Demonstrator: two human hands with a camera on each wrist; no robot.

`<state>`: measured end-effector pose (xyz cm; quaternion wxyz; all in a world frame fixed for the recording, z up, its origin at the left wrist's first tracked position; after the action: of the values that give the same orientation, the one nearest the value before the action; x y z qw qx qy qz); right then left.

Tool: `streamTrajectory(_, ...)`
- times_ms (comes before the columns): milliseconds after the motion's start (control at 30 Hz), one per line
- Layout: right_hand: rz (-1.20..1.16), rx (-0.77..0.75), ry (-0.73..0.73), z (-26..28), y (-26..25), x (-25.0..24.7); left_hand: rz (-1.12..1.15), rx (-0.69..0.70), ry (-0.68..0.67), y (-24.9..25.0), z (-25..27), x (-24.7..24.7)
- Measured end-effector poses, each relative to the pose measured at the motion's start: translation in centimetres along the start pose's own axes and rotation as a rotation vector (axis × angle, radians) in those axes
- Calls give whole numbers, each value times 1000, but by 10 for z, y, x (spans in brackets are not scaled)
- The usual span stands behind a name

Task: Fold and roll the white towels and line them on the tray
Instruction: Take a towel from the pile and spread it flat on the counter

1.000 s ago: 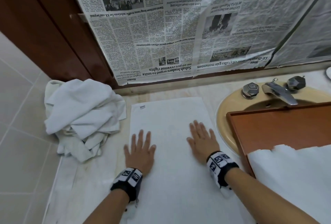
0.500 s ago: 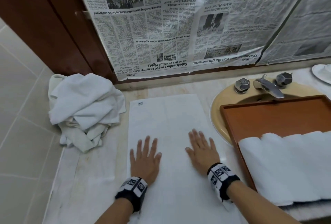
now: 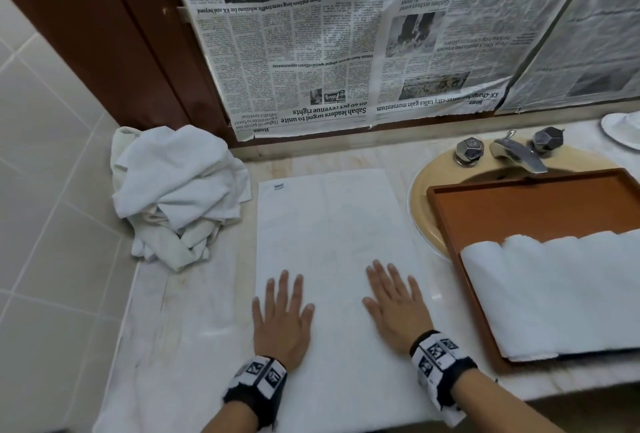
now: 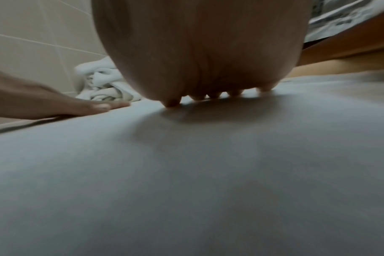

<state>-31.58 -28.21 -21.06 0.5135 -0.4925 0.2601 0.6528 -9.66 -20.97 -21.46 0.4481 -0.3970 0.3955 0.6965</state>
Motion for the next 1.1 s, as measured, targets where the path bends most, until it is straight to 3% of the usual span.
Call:
streamTrajectory(100, -15, 111, -1, 2, 33, -4, 28, -72, 8, -28, 0, -9)
streamTrajectory(167, -55, 125, 21, 11, 27, -5, 30, -102, 7, -30, 7, -11)
streamTrajectory(267, -34, -1, -6, 27, -18, 13, 45, 39, 23, 9, 24, -6)
streamTrajectory(367, -27, -37, -69, 36, -42, 29, -24, 131, -74, 34, 43, 19)
streamTrajectory(433, -8, -22, 4, 35, -33, 19, -10, 102, -81, 26, 45, 28)
streamTrajectory(533, -6, 62, -8, 40, 5, 13, 21, 80, -1, 6, 40, 17)
streamTrajectory(700, -18, 186, -50, 61, 43, 13, 51, -31, -65, -28, 48, 18)
streamTrajectory(900, -72, 3, -63, 61, -16, 16, 1, 94, -100, 10, 45, 16)
streamTrajectory(1100, -98, 226, 8, 13, 45, -16, 47, -114, -134, -5, 2, -16)
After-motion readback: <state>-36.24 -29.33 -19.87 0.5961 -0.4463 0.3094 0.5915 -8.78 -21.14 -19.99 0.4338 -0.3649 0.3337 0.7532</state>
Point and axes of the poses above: each hand's wrist, its own z-axis away from the middle knuckle, its own x-axis out of the palm, y = z × x, the point moved 10 cm from there along -z, towards the middle knuckle, and after that the axes turned 1 degree about x, right-handed, at the moved point
